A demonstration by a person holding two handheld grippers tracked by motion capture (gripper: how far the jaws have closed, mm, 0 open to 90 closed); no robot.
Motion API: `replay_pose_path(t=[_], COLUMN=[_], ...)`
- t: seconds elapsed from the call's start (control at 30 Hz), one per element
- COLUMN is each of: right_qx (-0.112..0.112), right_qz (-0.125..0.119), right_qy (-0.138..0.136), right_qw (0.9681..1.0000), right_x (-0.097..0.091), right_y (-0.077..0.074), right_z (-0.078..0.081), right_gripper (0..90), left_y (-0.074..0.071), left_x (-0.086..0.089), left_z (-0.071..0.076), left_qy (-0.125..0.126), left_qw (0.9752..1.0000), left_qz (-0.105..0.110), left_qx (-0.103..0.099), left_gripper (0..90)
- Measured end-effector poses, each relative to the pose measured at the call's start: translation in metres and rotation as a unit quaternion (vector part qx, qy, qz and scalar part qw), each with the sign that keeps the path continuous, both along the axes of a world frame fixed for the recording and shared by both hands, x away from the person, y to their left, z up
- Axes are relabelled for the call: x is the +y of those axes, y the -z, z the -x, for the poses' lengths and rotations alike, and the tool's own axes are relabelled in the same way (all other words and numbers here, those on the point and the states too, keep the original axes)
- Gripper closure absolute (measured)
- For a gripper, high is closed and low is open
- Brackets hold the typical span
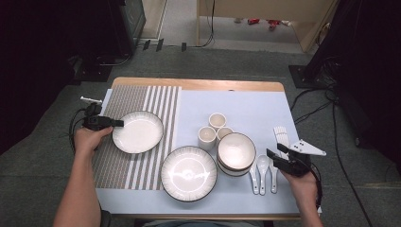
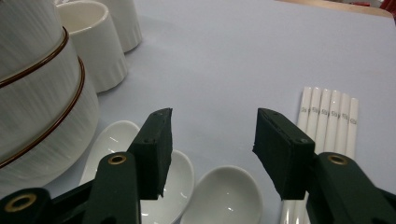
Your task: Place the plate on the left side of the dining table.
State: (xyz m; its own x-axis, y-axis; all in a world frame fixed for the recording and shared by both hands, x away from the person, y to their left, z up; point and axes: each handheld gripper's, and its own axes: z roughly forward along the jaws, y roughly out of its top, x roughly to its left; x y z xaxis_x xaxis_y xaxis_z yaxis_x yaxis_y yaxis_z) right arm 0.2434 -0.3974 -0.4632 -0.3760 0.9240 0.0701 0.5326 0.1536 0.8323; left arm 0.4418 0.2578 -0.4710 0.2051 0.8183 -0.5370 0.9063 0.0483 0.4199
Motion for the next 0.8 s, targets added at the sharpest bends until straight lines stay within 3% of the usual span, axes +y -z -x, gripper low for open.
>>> replay_pose_path(t=[0.17, 0.8], right_qx=[-0.001, 0.004], right_qz=[-0.001, -0.018], right_qy=[0.001, 0.019], right_qw=[1.0000, 0.9997], right_x=[-0.0004, -0.0080], right_y=[0.0005, 0.0045], right_z=[-0.0002, -0.0035], right_gripper=[46.8, 45.0], left_y=[0.0017, 0.0013], left_x=[0.0000, -0.0054], left_z=[-0.0014, -0.0020], left_qy=[0.002, 0.010], left_qw=[1.0000, 0.9988], left_qz=[0.001, -0.034], left_qx=[-0.008, -0.035], left_gripper=[83.3, 81.7])
